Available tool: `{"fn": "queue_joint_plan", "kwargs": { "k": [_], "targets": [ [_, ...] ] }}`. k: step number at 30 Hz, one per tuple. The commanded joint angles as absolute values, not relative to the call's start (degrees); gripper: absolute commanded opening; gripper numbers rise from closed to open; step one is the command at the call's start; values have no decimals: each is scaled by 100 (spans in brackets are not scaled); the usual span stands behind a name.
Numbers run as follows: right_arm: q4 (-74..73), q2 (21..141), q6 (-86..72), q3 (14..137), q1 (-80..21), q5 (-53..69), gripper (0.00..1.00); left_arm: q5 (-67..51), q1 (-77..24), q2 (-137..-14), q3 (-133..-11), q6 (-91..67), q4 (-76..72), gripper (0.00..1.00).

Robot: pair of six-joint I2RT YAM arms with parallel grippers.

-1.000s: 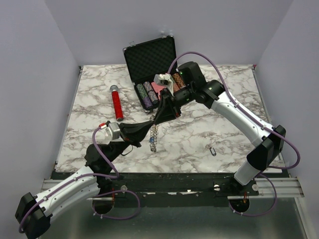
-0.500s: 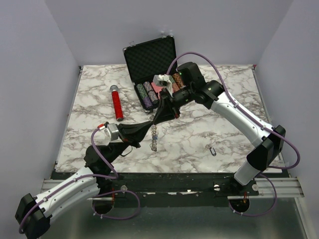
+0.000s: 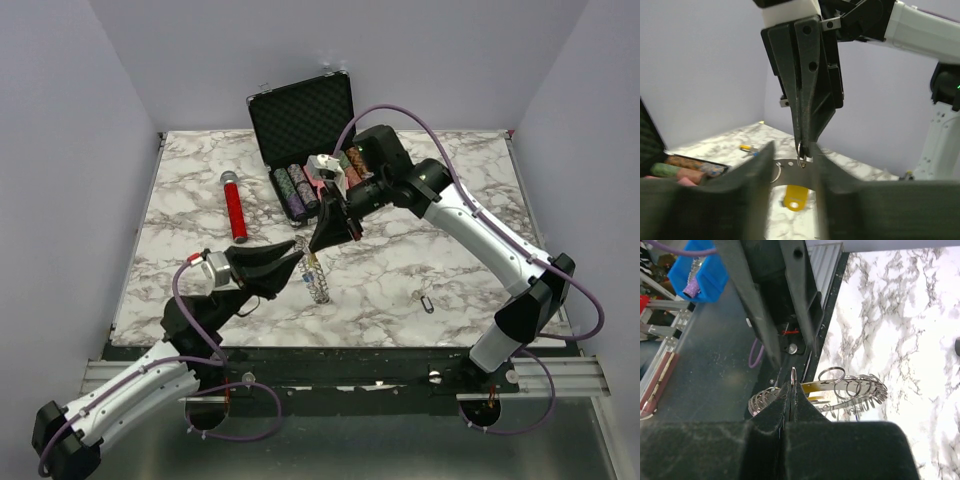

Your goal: Put the keys on the keyring

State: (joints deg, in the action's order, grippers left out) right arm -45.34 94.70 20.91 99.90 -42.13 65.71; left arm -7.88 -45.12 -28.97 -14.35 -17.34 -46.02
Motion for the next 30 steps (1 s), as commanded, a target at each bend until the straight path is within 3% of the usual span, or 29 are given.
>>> {"fn": "queue_joint_plan", "kwargs": {
  "k": [1,6,11,15,23,30],
  "targets": [
    [-5386,9413,2802,10292,-4210,6128,0,-949,-4509,-2120,-1880,-1460,-3125,59],
    [-6142,9510,3620,10573,-4262,5328,0,-1081,-4483,-1661,-2609,-977,-1059,79],
    [-6705,9694,4148,10784,-4684,4317,0,-1563,-4482,-2353,-3759,-370,841,82],
    [-6934,9852,4263,11091,-4772,4035,0,-1836,-4482,-3022,-4350,-62,1450,83],
    [-7128,9896,4403,11303,-4781,3674,0,-2478,-4482,-3375,-4000,439,801,64],
    [-7163,9932,4403,11338,-4799,3805,0,-2365,-4482,-3638,-3604,536,-289,48]
  ]
}}
